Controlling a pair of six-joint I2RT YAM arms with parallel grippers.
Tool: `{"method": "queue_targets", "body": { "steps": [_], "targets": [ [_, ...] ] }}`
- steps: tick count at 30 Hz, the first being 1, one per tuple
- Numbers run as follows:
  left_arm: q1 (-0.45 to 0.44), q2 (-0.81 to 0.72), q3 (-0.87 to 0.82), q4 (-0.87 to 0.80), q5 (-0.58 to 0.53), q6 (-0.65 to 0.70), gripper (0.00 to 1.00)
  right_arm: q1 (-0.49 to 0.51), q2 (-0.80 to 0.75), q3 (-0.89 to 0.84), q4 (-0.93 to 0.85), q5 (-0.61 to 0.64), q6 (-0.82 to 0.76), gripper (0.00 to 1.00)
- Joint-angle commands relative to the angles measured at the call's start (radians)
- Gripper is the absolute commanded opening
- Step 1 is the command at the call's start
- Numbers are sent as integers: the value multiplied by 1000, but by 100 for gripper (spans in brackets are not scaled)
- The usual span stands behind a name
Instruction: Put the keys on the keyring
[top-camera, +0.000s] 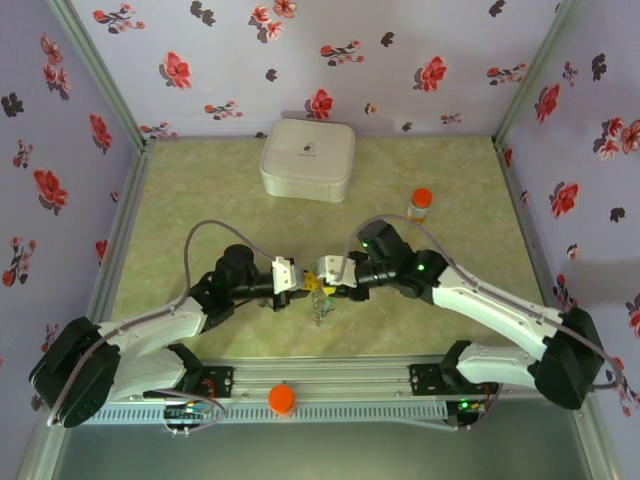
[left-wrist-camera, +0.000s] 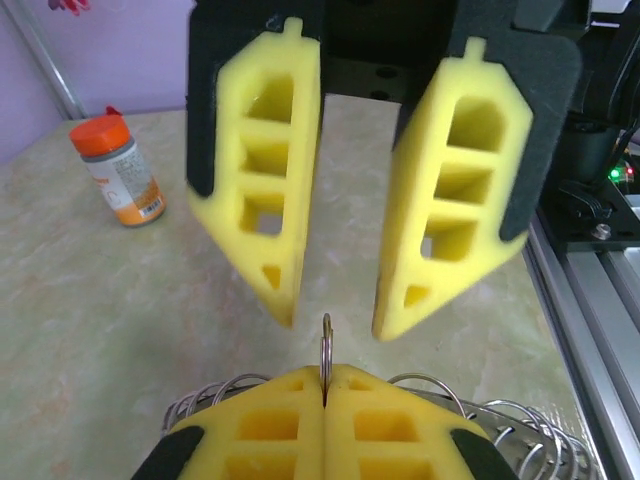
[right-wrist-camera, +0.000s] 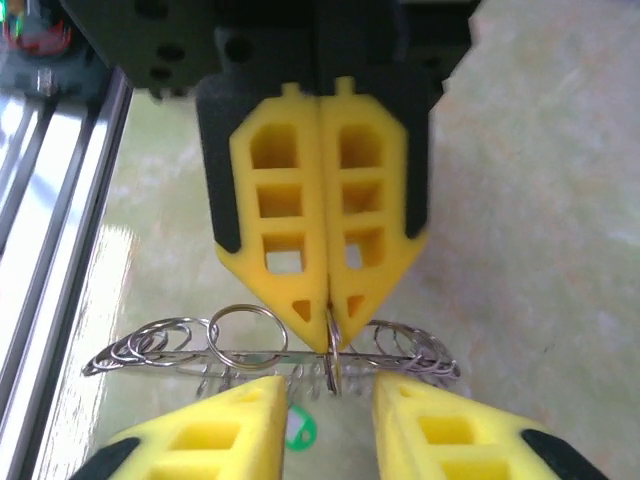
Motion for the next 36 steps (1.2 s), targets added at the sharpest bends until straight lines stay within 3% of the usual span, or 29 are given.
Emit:
{"method": "queue_targets", "body": {
  "steps": [1, 6, 11, 18, 24, 29, 30, 32, 36],
  "targets": [
    [-3, 9, -26, 188, 0, -38, 0, -102, -91, -130, 309, -159, 158, 32],
    [1, 70, -63, 460, 39, -169, 0, -131, -100, -191, 378, -299, 243, 33],
    [3, 148, -70, 618, 79, -252, 0, -130, -88, -228, 499, -322, 319, 31],
    [1, 154, -76, 640, 94, -275, 0, -129, -77, -217, 475, -318, 305, 24],
    [1, 138, -86, 643, 96, -282, 0, -130, -92, -231, 485, -244, 284, 18],
    [1, 142, -79, 642, 96, -279, 0, -127, -95, -208, 463, -273, 284, 0],
    [0, 145, -79, 641, 91, -277, 0, -126, -94, -197, 445, -273, 273, 0],
    [1, 148, -80, 632, 75, -278, 15, -121, -97, -169, 381, -261, 241, 0],
    [1, 117, -81, 540, 35, -240, 22, -80, -95, -85, 166, -180, 116, 0]
  ]
}}
